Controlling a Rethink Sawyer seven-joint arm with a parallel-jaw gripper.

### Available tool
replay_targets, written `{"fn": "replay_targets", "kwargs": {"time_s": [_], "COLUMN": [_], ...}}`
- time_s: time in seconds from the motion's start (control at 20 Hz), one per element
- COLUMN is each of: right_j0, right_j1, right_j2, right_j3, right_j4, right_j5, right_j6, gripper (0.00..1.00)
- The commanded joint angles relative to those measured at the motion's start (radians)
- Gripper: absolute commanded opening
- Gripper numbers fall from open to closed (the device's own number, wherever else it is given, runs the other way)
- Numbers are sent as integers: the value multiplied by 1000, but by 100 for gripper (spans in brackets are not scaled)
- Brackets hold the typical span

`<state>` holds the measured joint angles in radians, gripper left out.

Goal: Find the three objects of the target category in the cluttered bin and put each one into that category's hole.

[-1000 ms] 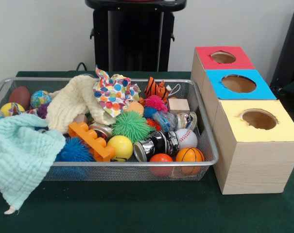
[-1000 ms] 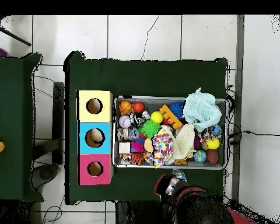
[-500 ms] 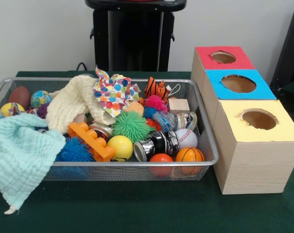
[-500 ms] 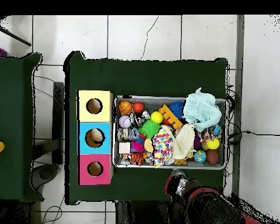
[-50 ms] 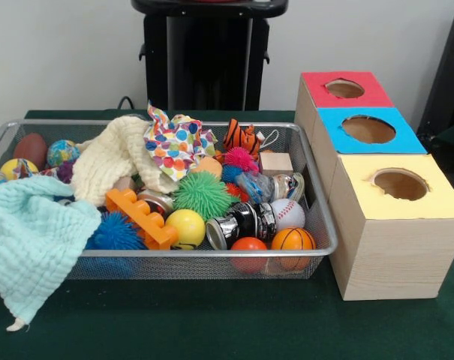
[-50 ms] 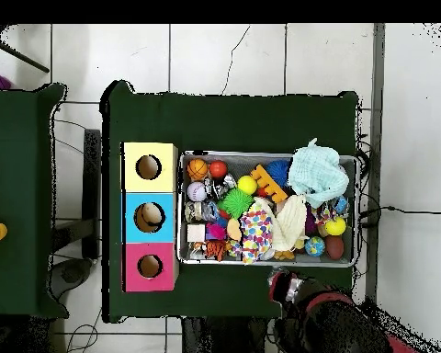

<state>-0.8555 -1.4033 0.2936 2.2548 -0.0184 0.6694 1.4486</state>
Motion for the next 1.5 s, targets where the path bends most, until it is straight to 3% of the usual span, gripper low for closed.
{"fn": "replay_targets", "kwargs": {"time_s": [0.05, 1.5], "right_j0": [-55, -154], "right_j1": [34, 50], "right_j2": [160, 332], "right_j3": [128, 124], "right_j4": [7, -52], "right_j5": [-40, -30], "right_j6": [-392, -290], "gripper": [0, 0]}}
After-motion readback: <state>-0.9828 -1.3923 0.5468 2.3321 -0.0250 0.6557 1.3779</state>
